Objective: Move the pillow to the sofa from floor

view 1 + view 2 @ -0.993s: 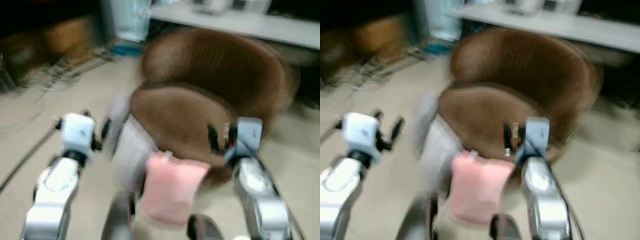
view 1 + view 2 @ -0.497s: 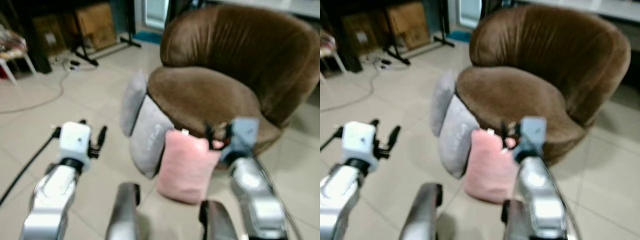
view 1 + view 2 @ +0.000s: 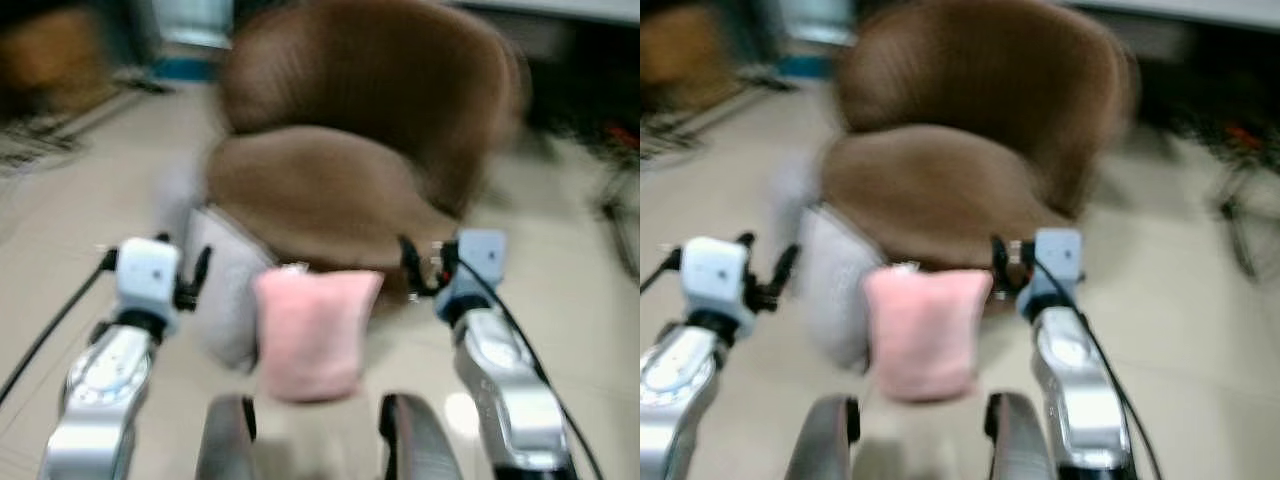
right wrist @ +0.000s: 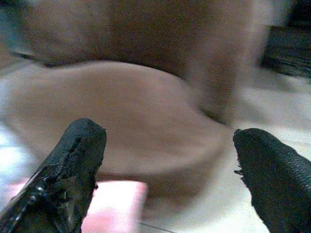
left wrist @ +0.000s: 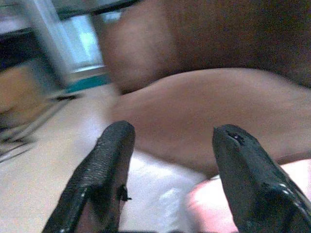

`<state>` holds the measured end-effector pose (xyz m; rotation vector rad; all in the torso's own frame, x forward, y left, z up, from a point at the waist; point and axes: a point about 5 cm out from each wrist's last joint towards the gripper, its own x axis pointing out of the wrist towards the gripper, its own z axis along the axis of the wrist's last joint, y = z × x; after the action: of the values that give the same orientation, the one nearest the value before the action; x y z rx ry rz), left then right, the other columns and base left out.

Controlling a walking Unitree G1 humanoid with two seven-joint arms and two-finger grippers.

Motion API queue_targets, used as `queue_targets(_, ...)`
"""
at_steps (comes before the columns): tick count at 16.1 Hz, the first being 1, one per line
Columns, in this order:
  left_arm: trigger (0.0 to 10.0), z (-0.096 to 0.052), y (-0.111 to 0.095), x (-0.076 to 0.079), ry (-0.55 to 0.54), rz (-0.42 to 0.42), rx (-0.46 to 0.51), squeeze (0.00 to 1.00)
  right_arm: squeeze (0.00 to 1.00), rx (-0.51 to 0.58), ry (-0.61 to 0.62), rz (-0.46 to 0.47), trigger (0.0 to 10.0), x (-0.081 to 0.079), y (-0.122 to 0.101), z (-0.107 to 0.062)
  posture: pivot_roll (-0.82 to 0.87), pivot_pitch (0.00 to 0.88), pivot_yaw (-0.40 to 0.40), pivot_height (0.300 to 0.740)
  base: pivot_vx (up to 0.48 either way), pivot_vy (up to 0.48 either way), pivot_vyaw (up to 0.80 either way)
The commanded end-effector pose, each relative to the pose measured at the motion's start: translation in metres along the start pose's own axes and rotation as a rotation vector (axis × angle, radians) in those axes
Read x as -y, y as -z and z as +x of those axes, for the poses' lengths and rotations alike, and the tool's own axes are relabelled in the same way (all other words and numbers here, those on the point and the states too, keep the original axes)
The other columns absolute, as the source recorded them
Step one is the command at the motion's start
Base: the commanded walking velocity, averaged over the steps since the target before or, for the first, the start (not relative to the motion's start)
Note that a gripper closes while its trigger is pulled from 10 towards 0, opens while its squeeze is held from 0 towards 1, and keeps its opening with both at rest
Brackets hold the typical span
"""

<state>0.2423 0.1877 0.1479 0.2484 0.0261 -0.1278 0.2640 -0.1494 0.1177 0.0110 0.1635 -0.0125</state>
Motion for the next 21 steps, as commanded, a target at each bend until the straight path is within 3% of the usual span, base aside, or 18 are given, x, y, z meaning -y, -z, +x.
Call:
queue_targets(1, 10.0, -0.0046, 0.0045, -0.0070, -0.023, 0.010, -0.022, 0.00, 0.00, 0.019, -0.018, 0.007, 10.0, -0.0073, -0.0043, 0.0022, 0.06, 0.000, -0.014, 0.560, 0.300, 0.000, 0.00)
queue_targets(5, 10.0, -0.0046, 0.0041, -0.0071, -0.022, 0.012, -0.020, 0.00, 0.00, 0.028, -0.035, 0.016, 10.0, -0.0087, -0.0054, 0.0026, 0.06, 0.000, -0.015, 0.560, 0.297, 0.000, 0.00)
queue_targets(6, 10.0, -0.0043, 0.0037, -0.0066, -0.021, 0.014, -0.020, 0.00, 0.00, 0.032, -0.073, -0.020, 10.0, -0.0116, -0.0057, 0.0024, 0.07, 0.000, -0.016, 0.560, 0.296, 0.000, 0.00)
queue_targets(12, 10.0, -0.0052, 0.0036, -0.0065, -0.025, 0.016, -0.021, 0.00, 0.00, 0.026, -0.145, -0.091, 10.0, -0.0141, -0.0061, 0.0049, 0.07, 0.000, -0.022, 0.560, 0.284, 0.000, 0.80)
queue_targets(21, 10.0, -0.0069, 0.0049, -0.0072, -0.028, 0.042, -0.031, 0.00, 0.00, 0.008, -0.131, -0.050, 10.0, -0.0091, -0.0015, 0.0077, 0.08, 0.000, -0.023, 0.560, 0.059, 0.000, 0.09)
